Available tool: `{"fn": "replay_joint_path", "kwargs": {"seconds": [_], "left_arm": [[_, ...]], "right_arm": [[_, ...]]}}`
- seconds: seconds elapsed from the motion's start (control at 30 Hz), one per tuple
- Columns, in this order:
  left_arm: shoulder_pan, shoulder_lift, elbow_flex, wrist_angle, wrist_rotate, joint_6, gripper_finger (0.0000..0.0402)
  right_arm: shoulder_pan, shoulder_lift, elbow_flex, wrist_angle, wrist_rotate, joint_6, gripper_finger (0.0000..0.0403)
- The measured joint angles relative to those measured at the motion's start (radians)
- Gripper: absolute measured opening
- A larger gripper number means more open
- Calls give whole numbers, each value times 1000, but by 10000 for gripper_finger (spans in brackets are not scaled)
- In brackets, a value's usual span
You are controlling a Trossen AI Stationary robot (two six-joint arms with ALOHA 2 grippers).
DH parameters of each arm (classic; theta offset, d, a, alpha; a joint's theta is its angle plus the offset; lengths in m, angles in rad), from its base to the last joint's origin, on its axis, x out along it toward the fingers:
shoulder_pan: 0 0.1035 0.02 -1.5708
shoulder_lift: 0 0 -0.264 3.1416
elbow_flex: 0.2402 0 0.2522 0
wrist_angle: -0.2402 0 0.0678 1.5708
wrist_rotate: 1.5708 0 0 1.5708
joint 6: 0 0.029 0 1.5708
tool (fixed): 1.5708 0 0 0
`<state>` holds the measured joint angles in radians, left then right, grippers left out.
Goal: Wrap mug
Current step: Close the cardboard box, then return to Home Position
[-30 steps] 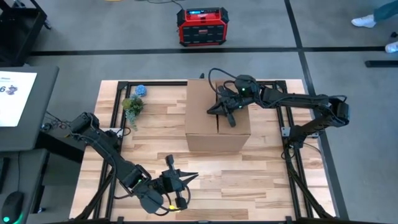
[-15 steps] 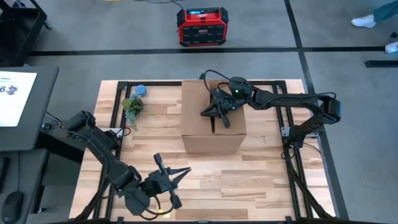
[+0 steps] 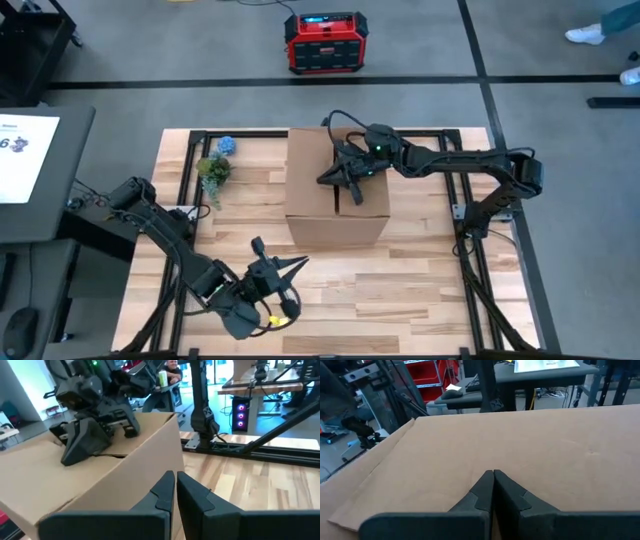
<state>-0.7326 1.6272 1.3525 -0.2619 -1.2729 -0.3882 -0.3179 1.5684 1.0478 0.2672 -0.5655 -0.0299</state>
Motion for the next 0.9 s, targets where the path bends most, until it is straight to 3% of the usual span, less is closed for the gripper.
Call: {"fn": "replay_joint_path", "kwargs": {"seconds": [0.53, 0.67, 0.9], "left_arm": [[-25, 0, 0, -46, 0, -75, 0], [-43, -1, 0, -65, -11, -169, 0], [-100, -69, 0, -301, -78, -421, 0]], "right_arm": [[11, -197, 35, -80, -5, 27, 0], [57, -342, 35, -242, 40, -35, 0], [199, -701, -9, -549, 133, -85, 0]]}}
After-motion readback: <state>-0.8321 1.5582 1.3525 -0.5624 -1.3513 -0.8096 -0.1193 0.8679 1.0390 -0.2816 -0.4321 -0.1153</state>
